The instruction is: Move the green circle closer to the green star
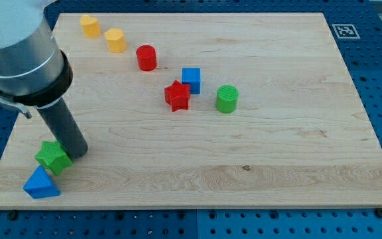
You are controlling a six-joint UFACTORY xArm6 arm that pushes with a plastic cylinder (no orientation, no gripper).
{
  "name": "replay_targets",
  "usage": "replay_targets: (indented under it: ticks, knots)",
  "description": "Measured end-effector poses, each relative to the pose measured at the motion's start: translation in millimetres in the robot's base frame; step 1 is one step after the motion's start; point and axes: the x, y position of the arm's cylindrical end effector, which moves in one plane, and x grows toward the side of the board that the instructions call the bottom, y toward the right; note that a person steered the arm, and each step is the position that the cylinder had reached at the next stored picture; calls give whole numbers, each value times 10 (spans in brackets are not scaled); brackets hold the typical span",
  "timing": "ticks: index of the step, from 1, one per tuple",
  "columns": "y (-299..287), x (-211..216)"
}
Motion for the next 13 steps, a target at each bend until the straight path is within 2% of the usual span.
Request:
replay_targets:
  ticks: [1, 2, 5, 6, 7, 8, 11, 13]
  knots:
    - [135, -67]
    - [551, -260]
    - [2618, -287]
    - [3023, -517]
    - [3148, -921]
    - [3078, -1070]
    - [2743, -1328]
    - [2416, -1197]
